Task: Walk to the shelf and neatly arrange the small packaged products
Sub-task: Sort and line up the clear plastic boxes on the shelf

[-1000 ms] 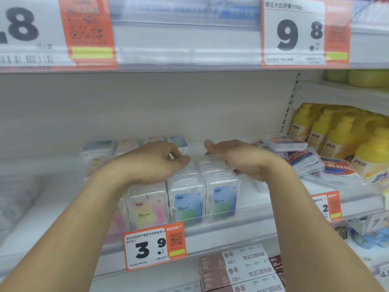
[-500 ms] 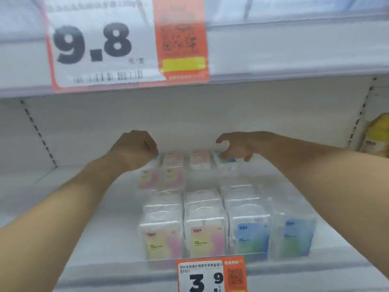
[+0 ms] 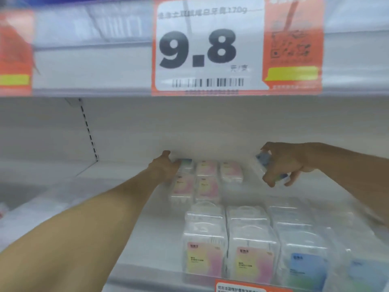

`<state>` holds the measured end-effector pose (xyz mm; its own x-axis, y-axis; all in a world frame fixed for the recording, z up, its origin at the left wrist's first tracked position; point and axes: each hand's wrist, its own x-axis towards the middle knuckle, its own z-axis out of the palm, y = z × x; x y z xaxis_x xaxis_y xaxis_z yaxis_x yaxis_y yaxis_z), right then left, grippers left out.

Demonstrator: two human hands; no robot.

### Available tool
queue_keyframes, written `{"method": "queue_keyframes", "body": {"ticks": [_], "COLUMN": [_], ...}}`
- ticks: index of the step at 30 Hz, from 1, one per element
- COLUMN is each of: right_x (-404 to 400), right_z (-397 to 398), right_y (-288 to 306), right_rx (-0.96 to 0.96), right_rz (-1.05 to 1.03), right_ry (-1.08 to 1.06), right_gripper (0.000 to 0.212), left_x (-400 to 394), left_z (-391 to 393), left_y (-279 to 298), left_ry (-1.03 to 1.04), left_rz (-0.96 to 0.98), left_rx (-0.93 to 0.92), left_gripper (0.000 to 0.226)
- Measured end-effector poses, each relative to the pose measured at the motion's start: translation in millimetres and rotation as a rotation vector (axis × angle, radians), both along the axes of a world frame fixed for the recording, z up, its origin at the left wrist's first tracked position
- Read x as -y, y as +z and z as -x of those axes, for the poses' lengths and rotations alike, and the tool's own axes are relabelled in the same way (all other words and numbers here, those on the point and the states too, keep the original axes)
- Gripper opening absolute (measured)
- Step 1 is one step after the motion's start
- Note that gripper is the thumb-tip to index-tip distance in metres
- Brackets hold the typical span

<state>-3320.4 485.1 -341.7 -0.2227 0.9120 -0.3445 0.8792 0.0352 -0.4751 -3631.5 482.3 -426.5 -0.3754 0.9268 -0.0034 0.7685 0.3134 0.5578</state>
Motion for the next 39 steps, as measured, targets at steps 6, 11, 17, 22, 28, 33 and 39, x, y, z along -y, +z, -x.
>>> {"method": "queue_keyframes", "body": {"ticks": [6, 11, 17, 22, 28, 33, 39], "right_x": [17, 26, 48, 85, 108, 105, 94], "right_z": [-12, -20, -33, -64, -81, -89, -99], "right_y": [12, 15, 23, 13, 7, -6, -34], "right_rx": [-0.167, -0.353, -0.759, -1.229, -1.445, -1.42, -1.251], "right_rz": [-0.113, -0.222, -0.292, -0.323, -0.339, -0.368, -0.3], "right_ry": [-0.029, 0.001, -0.014, -0.107, -0.191, -0.324, -0.387], "right_gripper": [0.085, 0.045, 0.044, 0.04, 0.036, 0.023, 0.041], "left_x": [0, 10, 38, 69, 92, 102, 105], "left_z": [2, -4, -32, -79, -139, -163, -171], "left_y": [-5, 16, 56, 93, 109, 104, 94], "left_ry": [0.122, 0.184, -0.117, -0.383, -0.482, -0.521, -0.672], "left_rz": [-0.174, -0.404, -0.513, -0.373, -0.38, -0.311, -0.077], "left_rx": [0.175, 0.468, 0.633, 0.825, 0.648, 0.401, 0.14], "left_gripper": [0.051, 0.07, 0.053, 0.041, 0.039, 0.039, 0.042]}}
